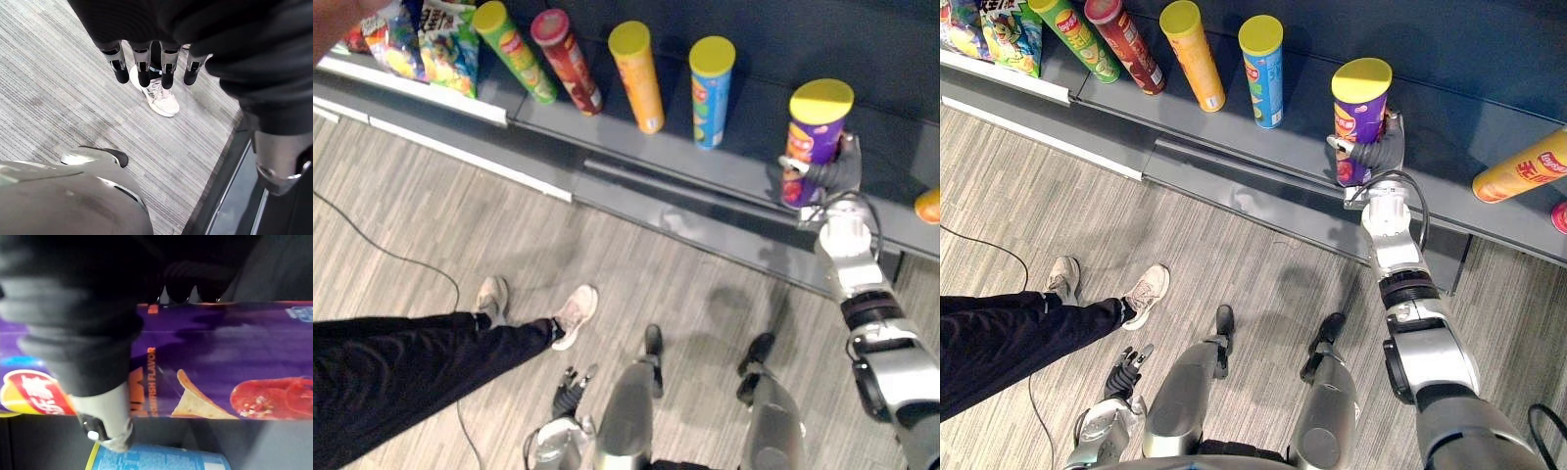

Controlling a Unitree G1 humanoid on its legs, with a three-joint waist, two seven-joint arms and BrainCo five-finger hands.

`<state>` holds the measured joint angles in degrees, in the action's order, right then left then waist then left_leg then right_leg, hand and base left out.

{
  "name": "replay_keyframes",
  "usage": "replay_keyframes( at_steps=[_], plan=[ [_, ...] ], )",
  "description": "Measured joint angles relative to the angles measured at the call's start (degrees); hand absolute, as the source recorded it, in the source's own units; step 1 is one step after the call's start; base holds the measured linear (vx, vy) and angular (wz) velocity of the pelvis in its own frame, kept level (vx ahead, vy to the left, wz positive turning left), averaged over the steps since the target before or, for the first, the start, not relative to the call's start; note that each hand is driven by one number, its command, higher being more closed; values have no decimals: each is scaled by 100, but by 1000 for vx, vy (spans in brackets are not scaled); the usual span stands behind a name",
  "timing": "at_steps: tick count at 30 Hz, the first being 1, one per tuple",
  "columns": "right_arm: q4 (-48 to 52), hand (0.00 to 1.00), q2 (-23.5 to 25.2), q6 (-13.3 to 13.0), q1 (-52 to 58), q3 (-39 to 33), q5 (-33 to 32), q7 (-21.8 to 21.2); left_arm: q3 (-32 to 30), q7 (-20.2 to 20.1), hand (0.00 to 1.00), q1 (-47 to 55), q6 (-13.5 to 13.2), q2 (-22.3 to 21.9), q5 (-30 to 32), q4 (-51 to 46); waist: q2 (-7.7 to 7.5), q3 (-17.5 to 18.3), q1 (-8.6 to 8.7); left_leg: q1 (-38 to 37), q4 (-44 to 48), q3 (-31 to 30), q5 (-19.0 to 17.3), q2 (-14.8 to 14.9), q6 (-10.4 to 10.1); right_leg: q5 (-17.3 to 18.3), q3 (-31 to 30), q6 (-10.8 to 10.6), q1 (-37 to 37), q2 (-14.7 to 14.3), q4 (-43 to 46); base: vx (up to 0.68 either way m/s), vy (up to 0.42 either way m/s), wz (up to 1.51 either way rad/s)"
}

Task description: Put the gum and the chips on the shelf.

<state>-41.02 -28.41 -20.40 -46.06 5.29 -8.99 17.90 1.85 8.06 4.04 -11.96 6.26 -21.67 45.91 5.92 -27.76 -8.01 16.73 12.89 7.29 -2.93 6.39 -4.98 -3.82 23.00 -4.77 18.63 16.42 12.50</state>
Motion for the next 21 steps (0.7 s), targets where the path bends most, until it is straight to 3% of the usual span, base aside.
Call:
replay_keyframes(
  at_steps=[3,8,21],
  plan=[
    [-42,100,-12,-133,-43,-99,-2,299,47,1,0,0,-10,10,1,1,31,-8,1,-2,-28,5,17,-3,-2,0,-6,0,12,2,2,0,0,0],
    [-242,100,-137,-377,-512,-127,-4,718,329,17,0,-10,-135,20,4,3,224,-71,-12,28,-77,10,87,-16,-9,17,-16,25,124,23,80,0,0,0],
    [-726,100,-343,-413,-947,-269,4,1377,708,42,0,-169,-198,66,1,194,481,-120,-68,379,-169,-28,255,-45,-12,37,-5,77,577,79,243,-1,-5,1]
  ],
)
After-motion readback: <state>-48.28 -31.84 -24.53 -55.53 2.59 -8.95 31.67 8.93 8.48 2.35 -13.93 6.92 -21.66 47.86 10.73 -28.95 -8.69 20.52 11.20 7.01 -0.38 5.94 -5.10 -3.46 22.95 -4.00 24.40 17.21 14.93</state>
